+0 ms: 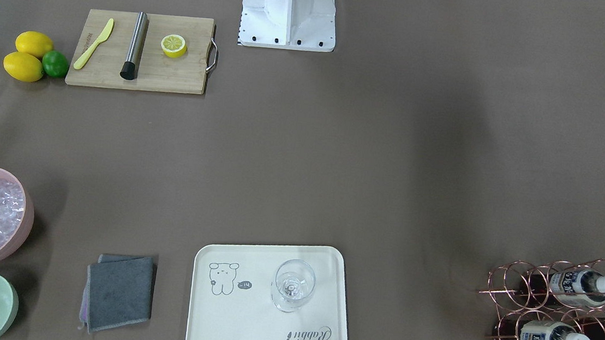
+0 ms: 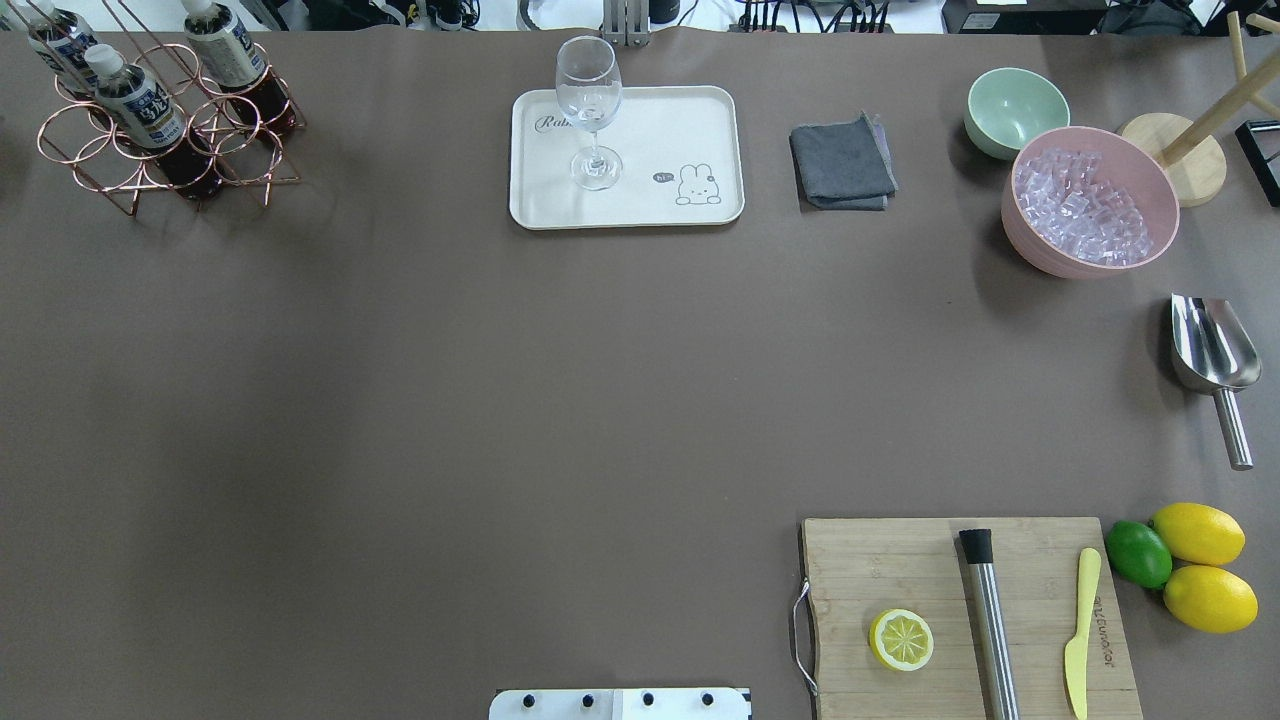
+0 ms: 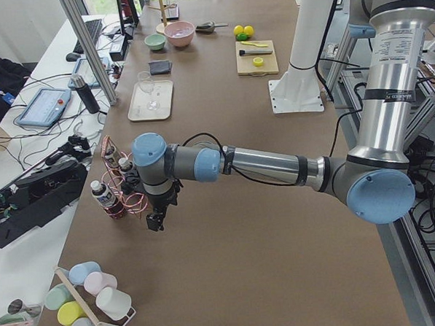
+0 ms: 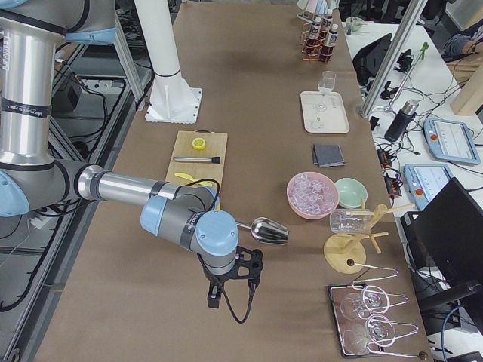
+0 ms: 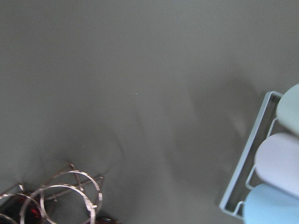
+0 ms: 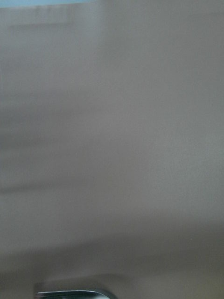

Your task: Take tea from basket to plate

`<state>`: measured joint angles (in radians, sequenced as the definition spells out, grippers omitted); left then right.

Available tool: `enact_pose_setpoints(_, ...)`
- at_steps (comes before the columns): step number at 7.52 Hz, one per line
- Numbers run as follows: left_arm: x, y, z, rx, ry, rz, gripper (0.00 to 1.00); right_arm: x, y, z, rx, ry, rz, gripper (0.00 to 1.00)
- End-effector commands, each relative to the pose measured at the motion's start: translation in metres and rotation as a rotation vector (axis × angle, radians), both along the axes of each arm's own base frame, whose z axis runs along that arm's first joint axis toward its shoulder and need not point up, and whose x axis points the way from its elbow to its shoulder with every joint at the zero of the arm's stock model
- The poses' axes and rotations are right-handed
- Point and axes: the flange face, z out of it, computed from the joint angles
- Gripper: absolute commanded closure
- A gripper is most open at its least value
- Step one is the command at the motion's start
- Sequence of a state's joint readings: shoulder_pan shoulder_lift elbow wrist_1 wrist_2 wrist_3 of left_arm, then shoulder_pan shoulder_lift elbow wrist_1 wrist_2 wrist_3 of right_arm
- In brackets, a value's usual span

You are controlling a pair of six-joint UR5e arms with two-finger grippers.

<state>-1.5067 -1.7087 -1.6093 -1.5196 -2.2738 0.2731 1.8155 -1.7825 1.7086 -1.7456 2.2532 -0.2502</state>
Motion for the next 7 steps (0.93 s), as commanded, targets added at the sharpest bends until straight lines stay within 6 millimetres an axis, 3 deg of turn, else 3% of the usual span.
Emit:
enact_pose_setpoints(1, 0.040, -0.080, -0.063, 0.152, -0.018, 0.313, 0.02, 0.000, -0.001, -0.002, 0.005, 0.000, 0.001, 0.00)
enact_pose_setpoints(2, 0.041, -0.114, -0.079, 0.222, -0.055, 0.405, 0.02, 0.000, 0.000, -0.002, 0.004, -0.001, 0.001, 0.00)
enact_pose_setpoints(3, 0.039, -0.126, -0.088, 0.320, -0.053, 0.513, 0.02, 0.000, -0.001, -0.002, 0.006, -0.001, 0.000, 0.00)
enact_pose_setpoints(5, 0.036, -0.136, -0.115, 0.385, -0.063, 0.534, 0.02, 0.000, -0.001, -0.005, 0.012, -0.010, 0.003, 0.00)
enact_pose_setpoints(7, 0.029, -0.153, -0.160, 0.504, -0.066, 0.581, 0.02, 0.000, -0.004, -0.007, 0.018, -0.011, 0.003, 0.00)
